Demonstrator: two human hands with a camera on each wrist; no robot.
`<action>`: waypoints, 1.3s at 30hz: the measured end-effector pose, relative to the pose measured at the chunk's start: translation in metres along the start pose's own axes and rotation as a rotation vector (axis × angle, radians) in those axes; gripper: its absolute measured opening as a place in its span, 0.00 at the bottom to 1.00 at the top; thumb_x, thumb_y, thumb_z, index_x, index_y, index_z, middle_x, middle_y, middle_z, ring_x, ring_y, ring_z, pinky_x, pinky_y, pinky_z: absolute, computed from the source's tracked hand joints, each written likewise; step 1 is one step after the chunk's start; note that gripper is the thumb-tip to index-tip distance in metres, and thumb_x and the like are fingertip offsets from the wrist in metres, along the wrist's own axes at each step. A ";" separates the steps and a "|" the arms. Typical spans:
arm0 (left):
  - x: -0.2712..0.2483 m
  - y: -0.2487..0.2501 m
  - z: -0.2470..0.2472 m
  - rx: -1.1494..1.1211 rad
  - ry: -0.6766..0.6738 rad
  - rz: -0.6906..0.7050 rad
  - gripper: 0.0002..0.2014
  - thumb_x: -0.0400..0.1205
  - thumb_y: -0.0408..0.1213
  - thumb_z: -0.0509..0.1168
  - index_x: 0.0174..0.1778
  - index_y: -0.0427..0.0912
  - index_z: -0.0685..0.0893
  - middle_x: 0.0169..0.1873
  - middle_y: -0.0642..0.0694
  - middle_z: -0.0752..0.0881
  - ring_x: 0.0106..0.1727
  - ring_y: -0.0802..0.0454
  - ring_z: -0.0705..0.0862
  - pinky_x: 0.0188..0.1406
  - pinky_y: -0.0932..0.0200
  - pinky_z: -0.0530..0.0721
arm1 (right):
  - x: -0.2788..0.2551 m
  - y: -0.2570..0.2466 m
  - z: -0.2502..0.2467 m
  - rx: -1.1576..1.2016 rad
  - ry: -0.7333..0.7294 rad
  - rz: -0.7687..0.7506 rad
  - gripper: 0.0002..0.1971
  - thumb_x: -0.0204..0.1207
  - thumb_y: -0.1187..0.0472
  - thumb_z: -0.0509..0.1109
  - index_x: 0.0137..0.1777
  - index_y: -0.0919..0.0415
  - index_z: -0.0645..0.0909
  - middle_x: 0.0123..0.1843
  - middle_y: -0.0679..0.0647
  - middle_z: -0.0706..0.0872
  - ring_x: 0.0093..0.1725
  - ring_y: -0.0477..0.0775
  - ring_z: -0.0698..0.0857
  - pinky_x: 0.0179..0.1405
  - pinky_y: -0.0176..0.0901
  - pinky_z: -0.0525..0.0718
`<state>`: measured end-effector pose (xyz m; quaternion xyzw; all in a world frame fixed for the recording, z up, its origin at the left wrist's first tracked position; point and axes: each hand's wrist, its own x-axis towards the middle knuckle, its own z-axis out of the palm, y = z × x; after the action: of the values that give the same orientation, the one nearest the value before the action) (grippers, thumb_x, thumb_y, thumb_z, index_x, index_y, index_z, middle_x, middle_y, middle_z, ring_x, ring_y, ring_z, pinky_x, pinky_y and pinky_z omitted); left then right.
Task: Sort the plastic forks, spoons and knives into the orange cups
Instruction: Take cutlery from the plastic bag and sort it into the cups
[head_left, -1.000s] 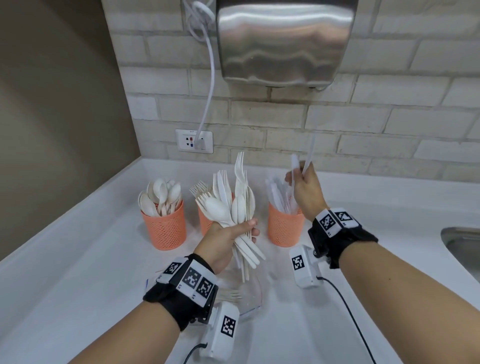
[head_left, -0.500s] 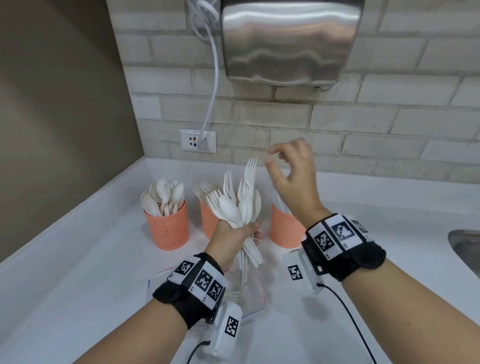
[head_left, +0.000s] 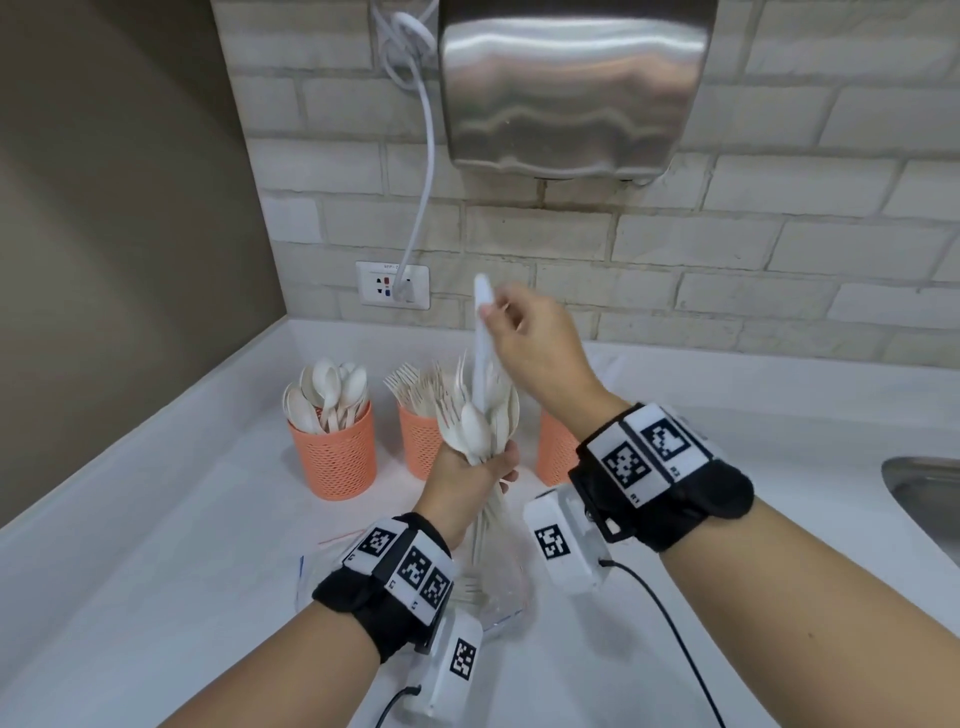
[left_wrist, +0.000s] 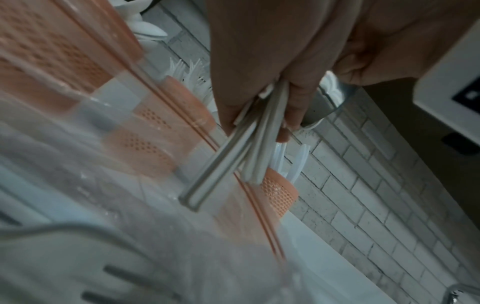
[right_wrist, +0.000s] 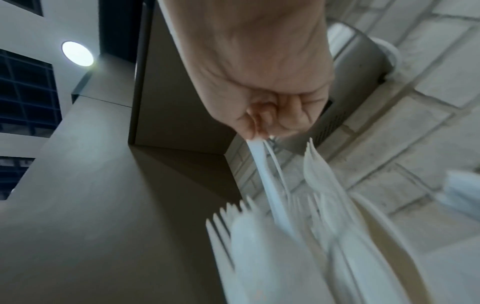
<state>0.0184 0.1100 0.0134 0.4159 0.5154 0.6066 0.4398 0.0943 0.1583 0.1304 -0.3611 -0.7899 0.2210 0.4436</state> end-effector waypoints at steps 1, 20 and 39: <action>0.000 0.000 0.000 -0.004 -0.007 -0.004 0.05 0.78 0.25 0.67 0.46 0.38 0.81 0.35 0.46 0.83 0.30 0.56 0.82 0.32 0.62 0.81 | 0.004 -0.004 -0.008 0.033 0.080 -0.038 0.08 0.83 0.60 0.59 0.42 0.59 0.74 0.32 0.47 0.72 0.31 0.46 0.70 0.30 0.39 0.68; -0.002 0.014 -0.002 -0.228 -0.160 -0.053 0.05 0.79 0.29 0.66 0.49 0.35 0.82 0.32 0.46 0.86 0.26 0.55 0.83 0.29 0.62 0.83 | -0.018 0.154 -0.028 -0.380 0.064 0.234 0.11 0.81 0.66 0.58 0.58 0.66 0.78 0.40 0.69 0.85 0.50 0.71 0.80 0.43 0.53 0.77; 0.000 0.008 -0.010 -0.045 -0.051 0.066 0.08 0.78 0.22 0.66 0.45 0.41 0.81 0.35 0.43 0.81 0.27 0.54 0.81 0.25 0.62 0.79 | -0.001 0.029 -0.015 0.549 0.115 0.189 0.10 0.85 0.57 0.55 0.52 0.59 0.77 0.41 0.50 0.81 0.40 0.44 0.81 0.41 0.29 0.79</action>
<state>0.0084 0.1064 0.0199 0.4380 0.4764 0.6214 0.4416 0.1178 0.1769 0.1181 -0.3113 -0.6370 0.4461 0.5462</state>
